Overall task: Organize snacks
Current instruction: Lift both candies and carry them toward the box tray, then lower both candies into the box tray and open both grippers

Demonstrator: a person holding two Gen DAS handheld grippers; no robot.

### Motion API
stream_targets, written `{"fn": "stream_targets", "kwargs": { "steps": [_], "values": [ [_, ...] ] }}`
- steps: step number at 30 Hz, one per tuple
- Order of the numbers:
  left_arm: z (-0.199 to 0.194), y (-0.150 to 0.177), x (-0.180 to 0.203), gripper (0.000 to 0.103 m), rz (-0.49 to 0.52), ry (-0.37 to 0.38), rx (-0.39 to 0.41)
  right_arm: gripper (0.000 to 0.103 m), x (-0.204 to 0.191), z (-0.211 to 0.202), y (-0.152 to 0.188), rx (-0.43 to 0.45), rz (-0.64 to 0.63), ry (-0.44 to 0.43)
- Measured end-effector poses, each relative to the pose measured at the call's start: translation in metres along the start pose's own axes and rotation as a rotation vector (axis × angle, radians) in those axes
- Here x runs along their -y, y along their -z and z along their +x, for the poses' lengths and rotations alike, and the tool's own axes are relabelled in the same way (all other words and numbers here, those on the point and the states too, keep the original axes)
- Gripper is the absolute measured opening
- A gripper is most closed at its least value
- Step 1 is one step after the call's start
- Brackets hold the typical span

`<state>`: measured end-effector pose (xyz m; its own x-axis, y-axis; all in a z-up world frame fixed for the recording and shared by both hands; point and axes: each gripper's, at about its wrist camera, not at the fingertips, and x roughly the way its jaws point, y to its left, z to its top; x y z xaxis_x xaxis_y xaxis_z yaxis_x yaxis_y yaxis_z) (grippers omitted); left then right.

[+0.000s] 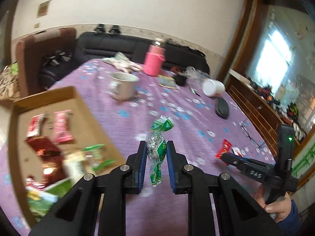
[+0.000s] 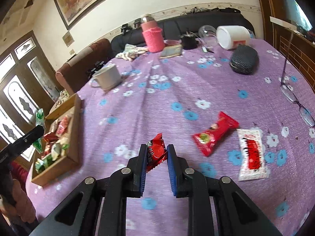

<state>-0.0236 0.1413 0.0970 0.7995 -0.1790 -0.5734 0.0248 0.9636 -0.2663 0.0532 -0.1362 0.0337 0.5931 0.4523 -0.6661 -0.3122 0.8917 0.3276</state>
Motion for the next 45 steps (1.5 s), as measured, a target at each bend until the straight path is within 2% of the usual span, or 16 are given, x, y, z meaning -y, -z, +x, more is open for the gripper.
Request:
{"fn": "stream_targets", "kwargs": {
  "steps": [4, 10, 13, 20, 32, 36, 43, 45],
  "values": [
    [-0.021, 0.004, -0.043, 0.019, -0.055, -0.085, 0.039, 0.021, -0.044, -0.004, -0.004, 0.0, -0.065, -0.048],
    [-0.034, 0.014, -0.112, 0.019, -0.173, -0.208, 0.05, 0.021, -0.12, 0.006, -0.01, -0.023, -0.168, -0.168],
    [-0.032, 0.02, -0.133, 0.019, -0.211, -0.241, 0.035, 0.022, -0.153, 0.023, -0.006, -0.06, -0.197, -0.215],
    [-0.021, 0.034, -0.153, 0.019, -0.267, -0.292, 0.01, 0.022, -0.207, 0.065, 0.006, -0.118, -0.213, -0.273],
    [-0.018, 0.034, -0.153, 0.019, -0.252, -0.32, 0.034, 0.022, -0.241, 0.105, 0.017, -0.157, -0.275, -0.276],
    [-0.018, 0.034, -0.154, 0.019, -0.262, -0.312, 0.042, 0.023, -0.244, 0.105, 0.02, -0.136, -0.297, -0.263],
    [-0.022, 0.034, -0.155, 0.02, -0.262, -0.306, 0.049, 0.025, -0.242, 0.101, 0.019, -0.148, -0.287, -0.297],
    [-0.025, 0.034, -0.155, 0.023, -0.265, -0.302, 0.06, 0.025, -0.241, 0.099, 0.02, -0.148, -0.284, -0.308]
  ]
}}
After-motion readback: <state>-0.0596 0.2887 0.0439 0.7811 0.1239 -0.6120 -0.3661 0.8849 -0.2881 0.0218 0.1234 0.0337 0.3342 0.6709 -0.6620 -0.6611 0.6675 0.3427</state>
